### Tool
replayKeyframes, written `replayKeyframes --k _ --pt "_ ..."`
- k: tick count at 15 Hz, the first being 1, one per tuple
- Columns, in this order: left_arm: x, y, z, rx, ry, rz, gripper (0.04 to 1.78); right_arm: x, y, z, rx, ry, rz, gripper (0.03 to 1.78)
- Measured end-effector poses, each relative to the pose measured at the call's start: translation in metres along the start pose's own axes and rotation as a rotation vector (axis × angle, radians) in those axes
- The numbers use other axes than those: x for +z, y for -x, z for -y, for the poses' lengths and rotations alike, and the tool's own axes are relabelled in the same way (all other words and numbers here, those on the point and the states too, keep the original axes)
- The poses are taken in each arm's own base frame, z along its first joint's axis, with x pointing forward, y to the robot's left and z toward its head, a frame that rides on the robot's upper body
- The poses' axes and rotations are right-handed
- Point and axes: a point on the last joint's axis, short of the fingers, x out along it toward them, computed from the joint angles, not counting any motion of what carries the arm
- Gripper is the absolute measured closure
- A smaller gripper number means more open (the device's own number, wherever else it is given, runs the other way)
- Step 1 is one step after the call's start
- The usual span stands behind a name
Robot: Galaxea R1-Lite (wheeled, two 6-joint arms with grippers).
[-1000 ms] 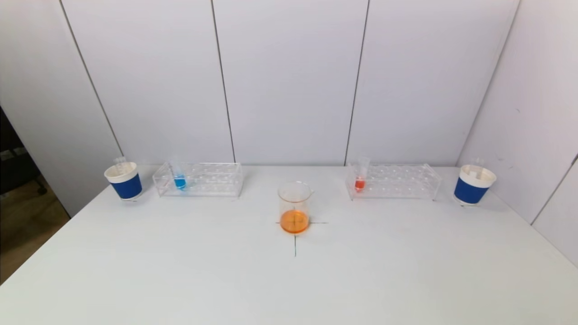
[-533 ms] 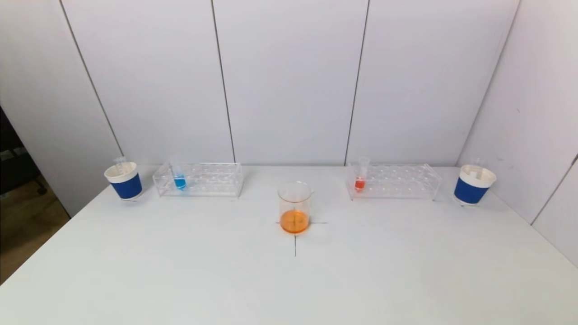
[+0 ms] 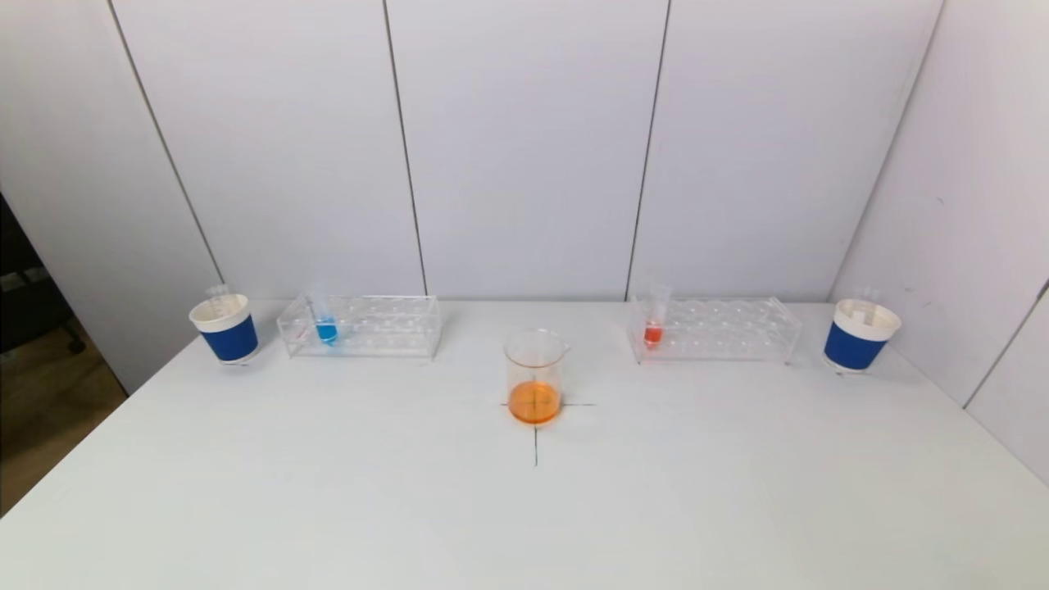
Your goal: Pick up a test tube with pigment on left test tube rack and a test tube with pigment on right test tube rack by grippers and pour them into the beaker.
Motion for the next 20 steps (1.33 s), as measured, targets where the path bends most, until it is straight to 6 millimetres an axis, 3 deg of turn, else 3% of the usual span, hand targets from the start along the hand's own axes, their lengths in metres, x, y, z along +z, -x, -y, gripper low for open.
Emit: replayKeyframes --k 20 --pt "0.0000 0.0000 0.0000 0.000 0.001 0.000 0.06 0.0001 0.0000 0.0000 -0.002 -0.009 0.001 0.04"
